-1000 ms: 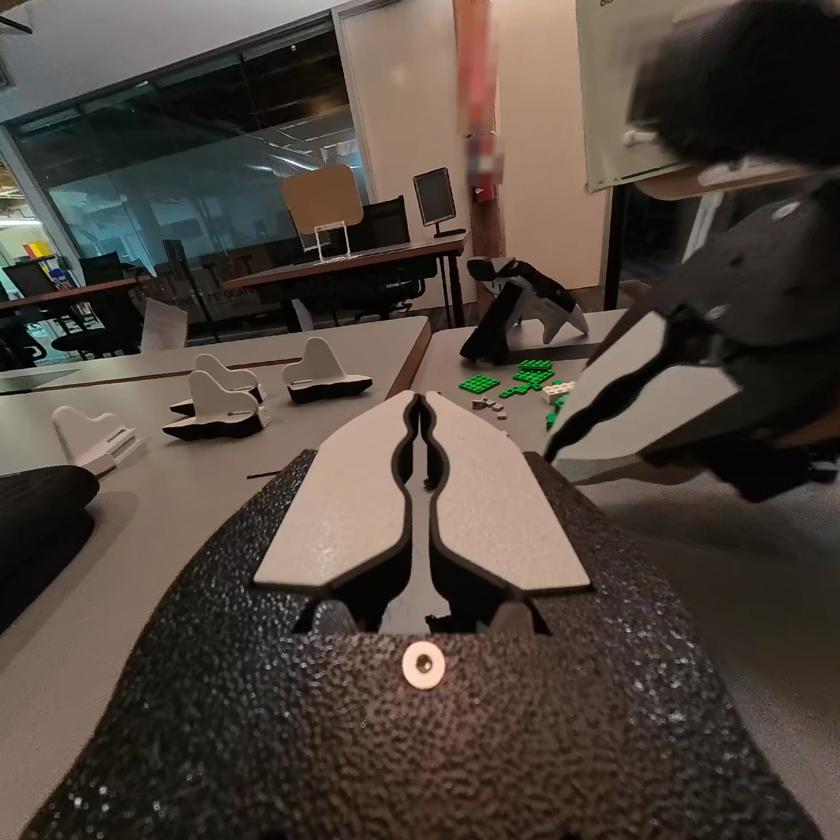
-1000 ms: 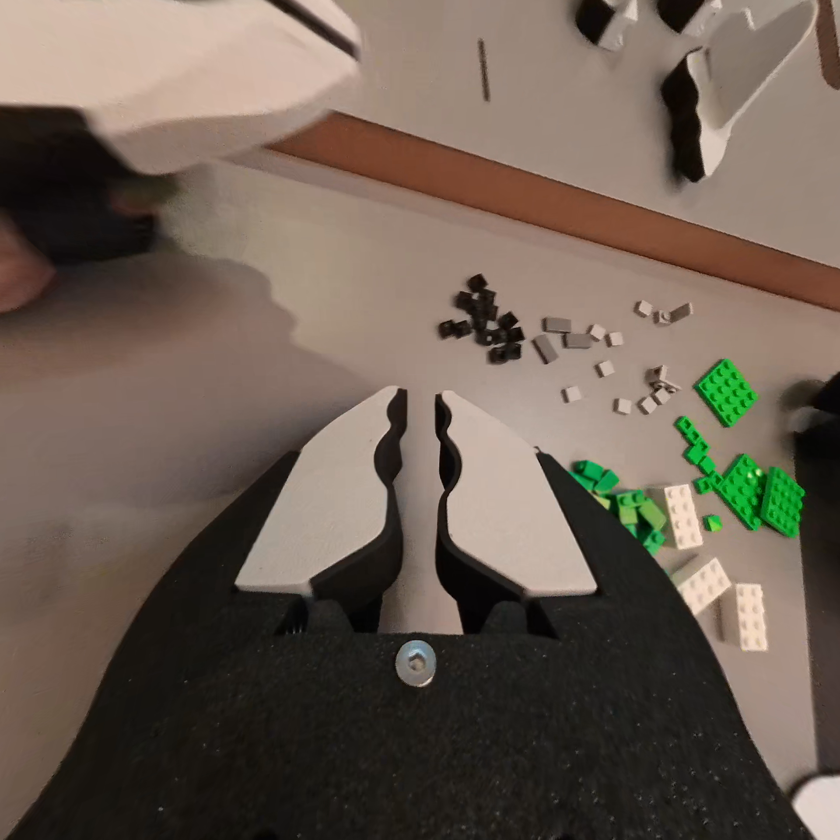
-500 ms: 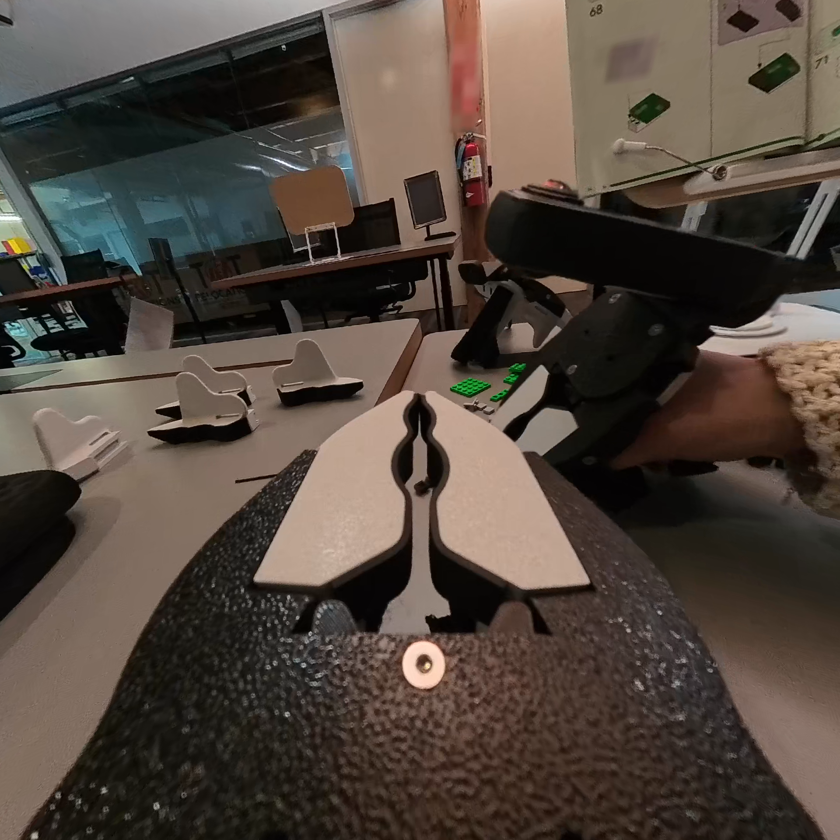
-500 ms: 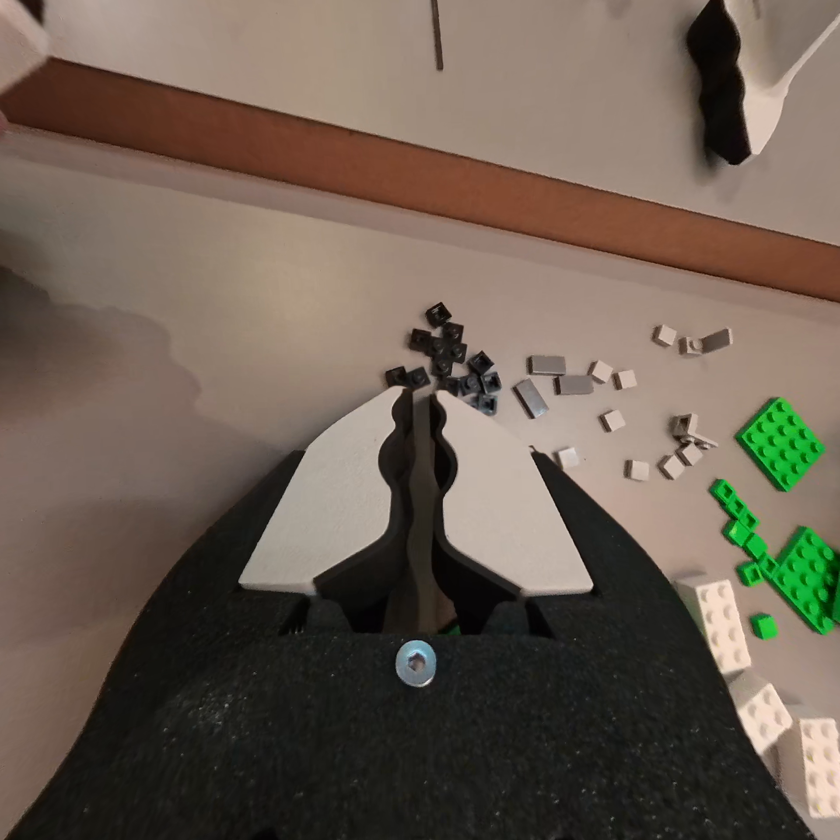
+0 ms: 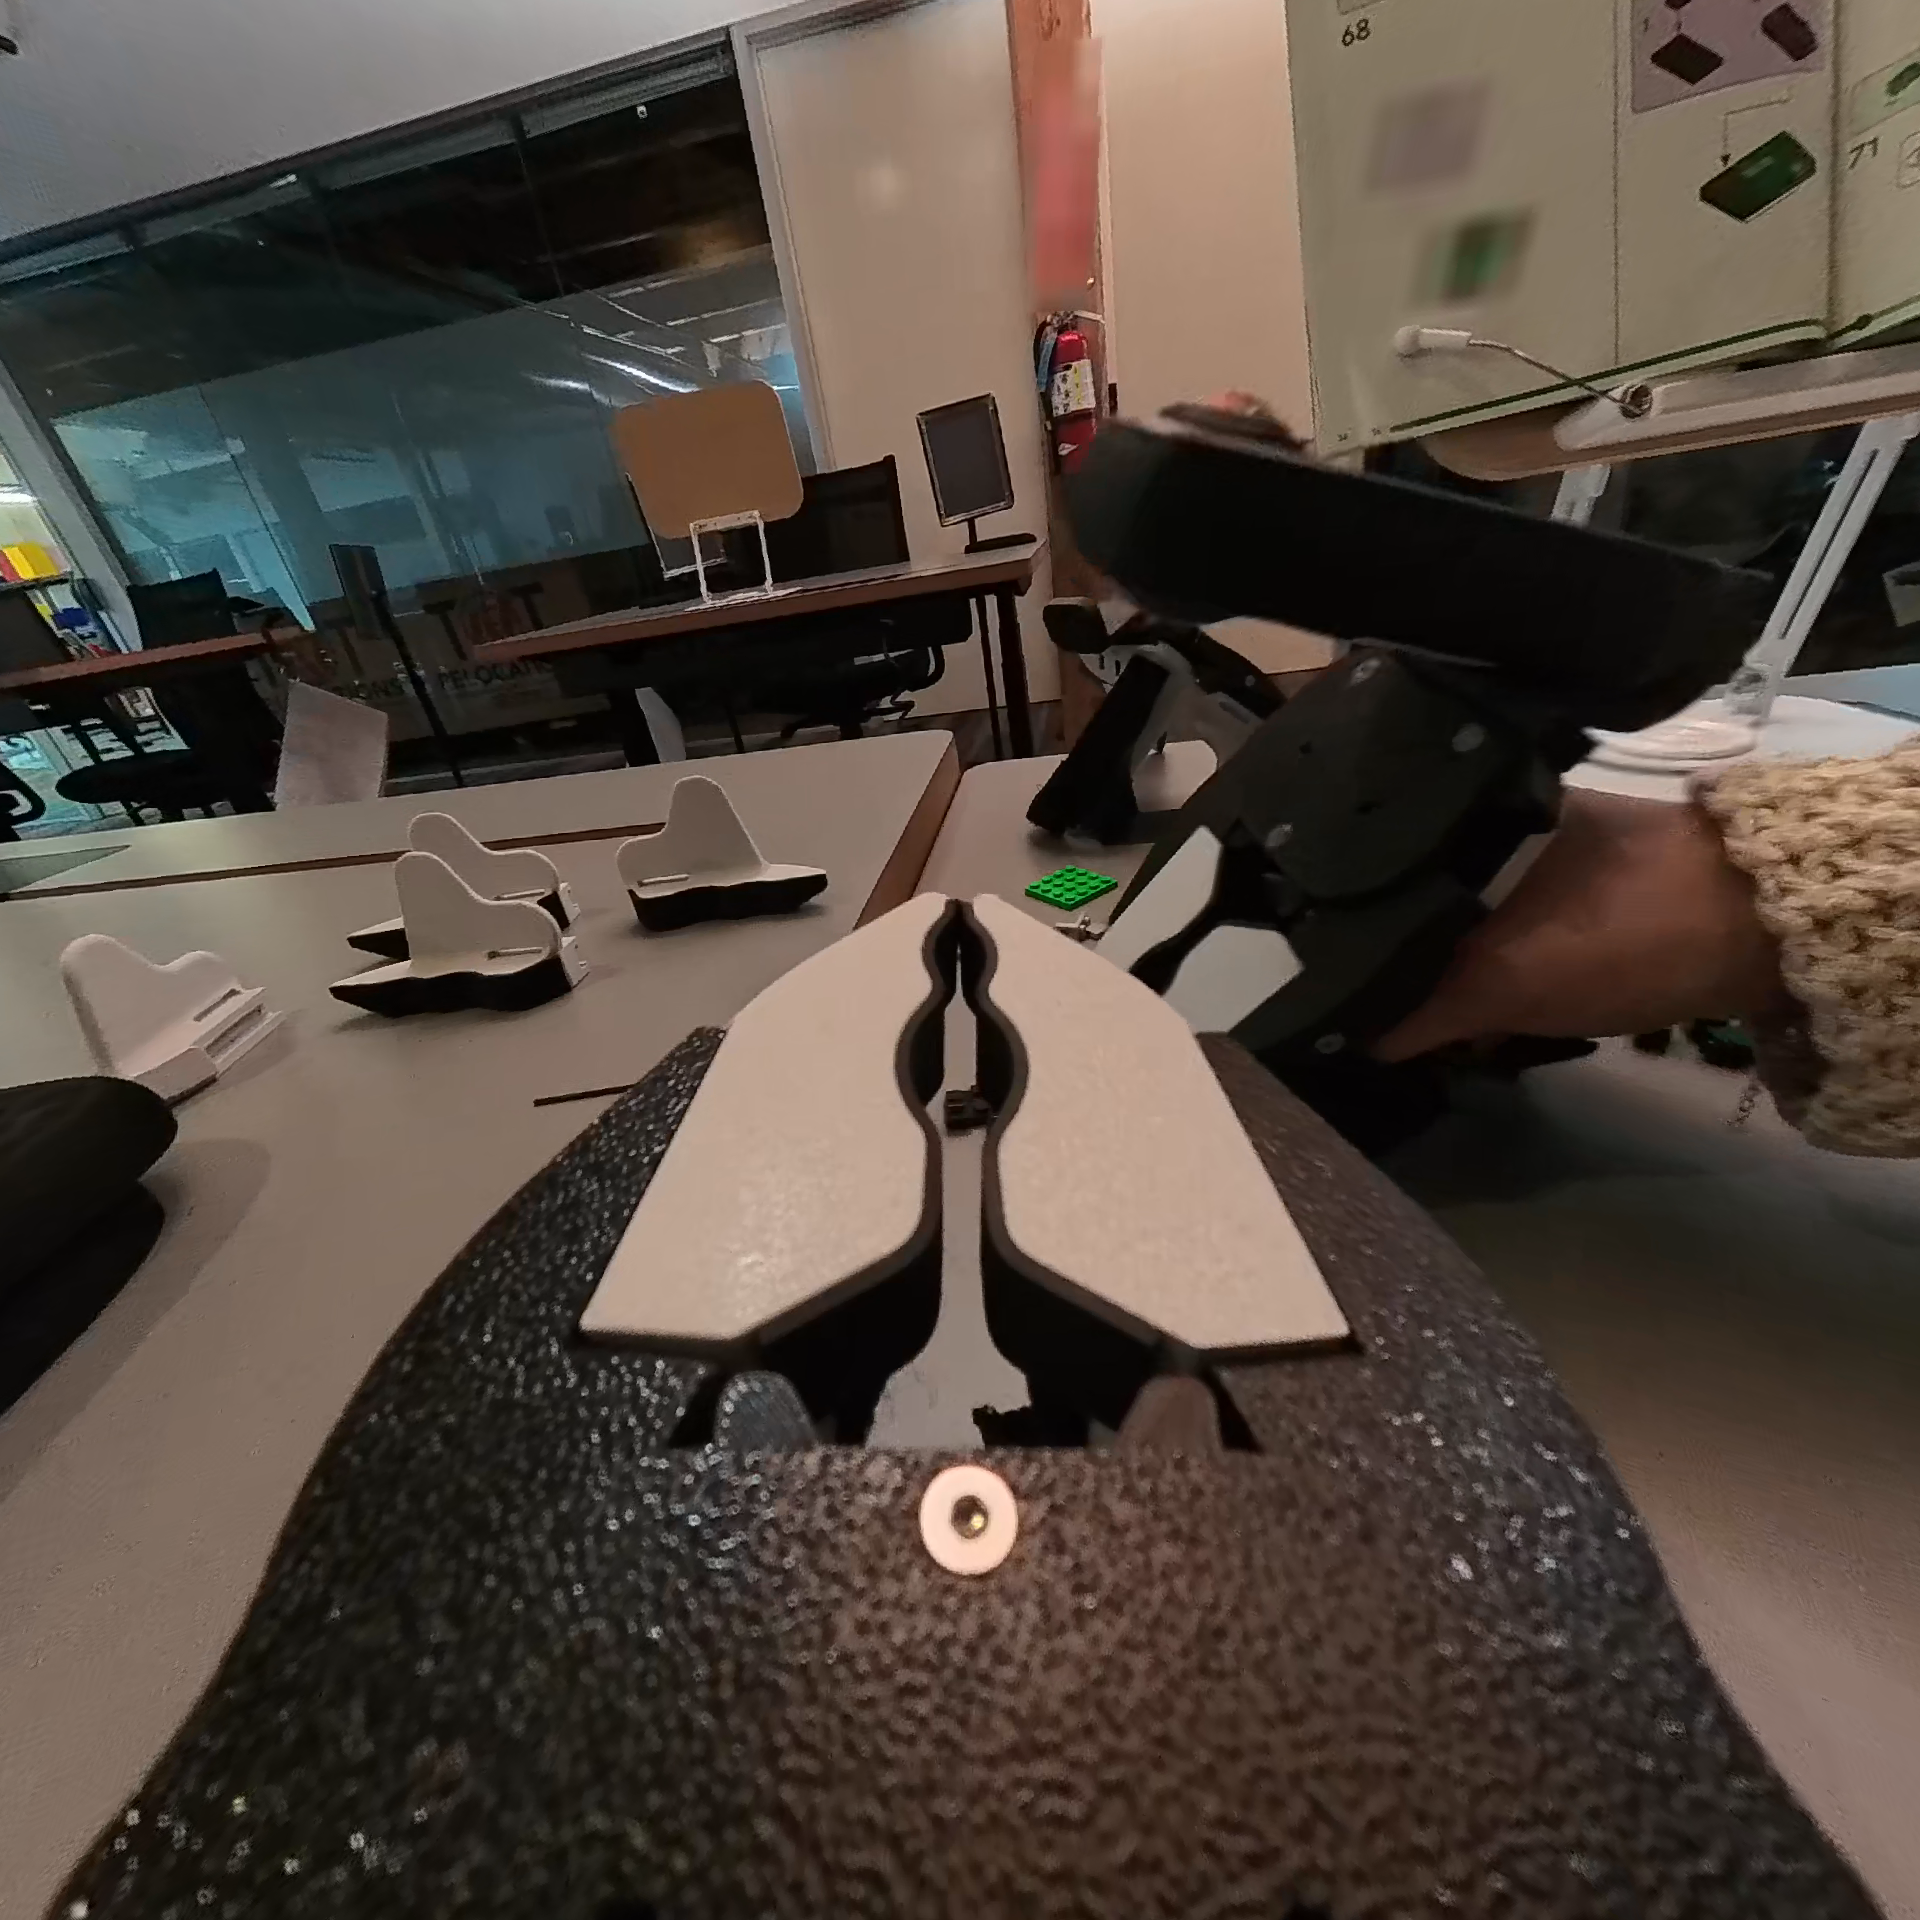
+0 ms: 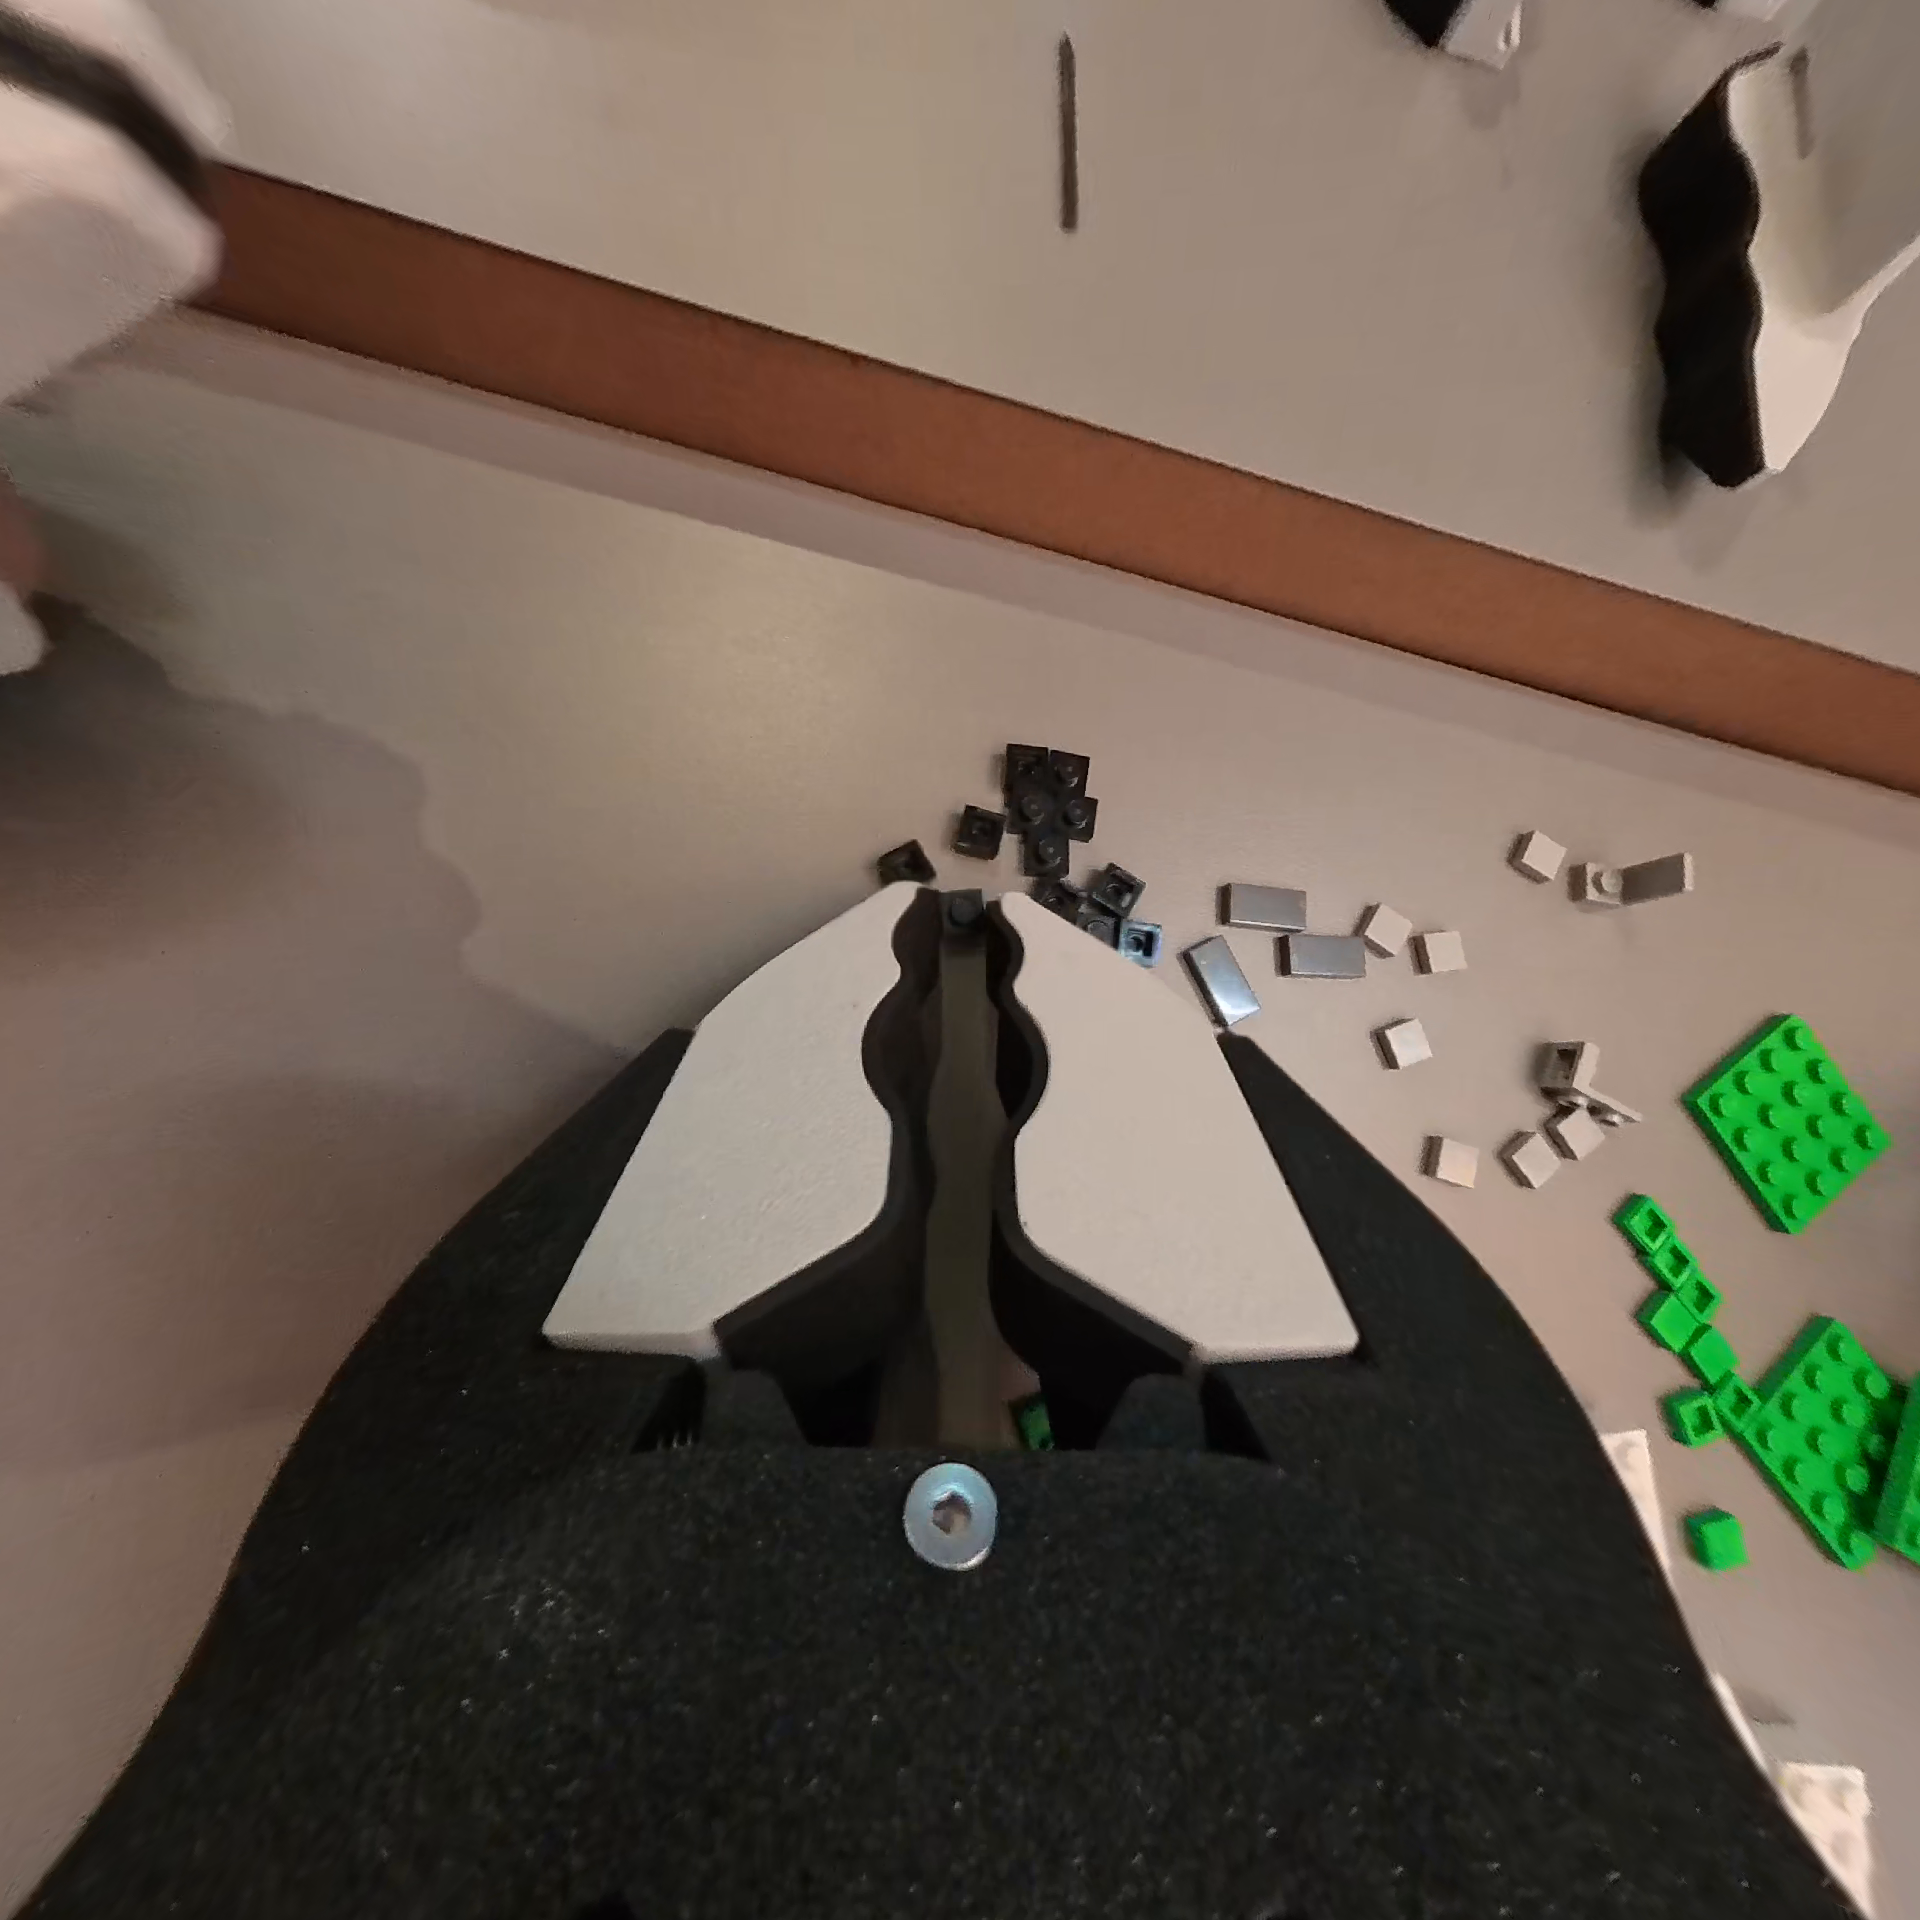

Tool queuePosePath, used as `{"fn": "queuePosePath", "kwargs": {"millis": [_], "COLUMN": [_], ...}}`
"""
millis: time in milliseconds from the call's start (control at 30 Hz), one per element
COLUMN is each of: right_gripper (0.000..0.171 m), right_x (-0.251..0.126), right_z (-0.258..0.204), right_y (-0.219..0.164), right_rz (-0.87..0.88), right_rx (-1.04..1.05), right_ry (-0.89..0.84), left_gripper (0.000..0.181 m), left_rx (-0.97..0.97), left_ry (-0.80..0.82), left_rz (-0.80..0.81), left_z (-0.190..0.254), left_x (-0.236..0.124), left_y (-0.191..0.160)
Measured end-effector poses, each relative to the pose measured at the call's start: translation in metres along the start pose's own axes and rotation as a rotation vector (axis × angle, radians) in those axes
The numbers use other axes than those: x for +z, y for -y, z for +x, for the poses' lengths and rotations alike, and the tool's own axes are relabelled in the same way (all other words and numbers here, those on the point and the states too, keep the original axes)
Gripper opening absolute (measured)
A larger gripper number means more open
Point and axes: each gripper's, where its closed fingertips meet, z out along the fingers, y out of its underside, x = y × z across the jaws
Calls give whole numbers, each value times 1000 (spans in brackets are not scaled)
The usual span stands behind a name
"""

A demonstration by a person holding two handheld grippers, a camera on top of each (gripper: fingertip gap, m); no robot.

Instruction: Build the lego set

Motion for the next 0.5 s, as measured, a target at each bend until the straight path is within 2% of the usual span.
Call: {"fn": "queuePosePath", "kwargs": {"millis": [133, 267, 367, 500], "right_gripper": [8, 8, 8, 8], "right_x": [-25, -75, -120, -176], "right_z": [-15, -44, -67, -97], "right_y": [7, 1, -18, -63], "right_rz": [60, 100, 118, 91], "right_rx": [-88, -139, -122, -25], "right_ry": [-32, -65, -107, -176], "left_gripper": [0, 0, 0, 0], "left_rx": [-21, -19, -11, -2], "left_ry": [4, 2, -5, -12], "left_rz": [4, 1, -3, -11], "left_z": [-3, -2, 1, 3], "left_x": [0, 0, 0, 0], "left_y": [0, 0, 0, -1]}}
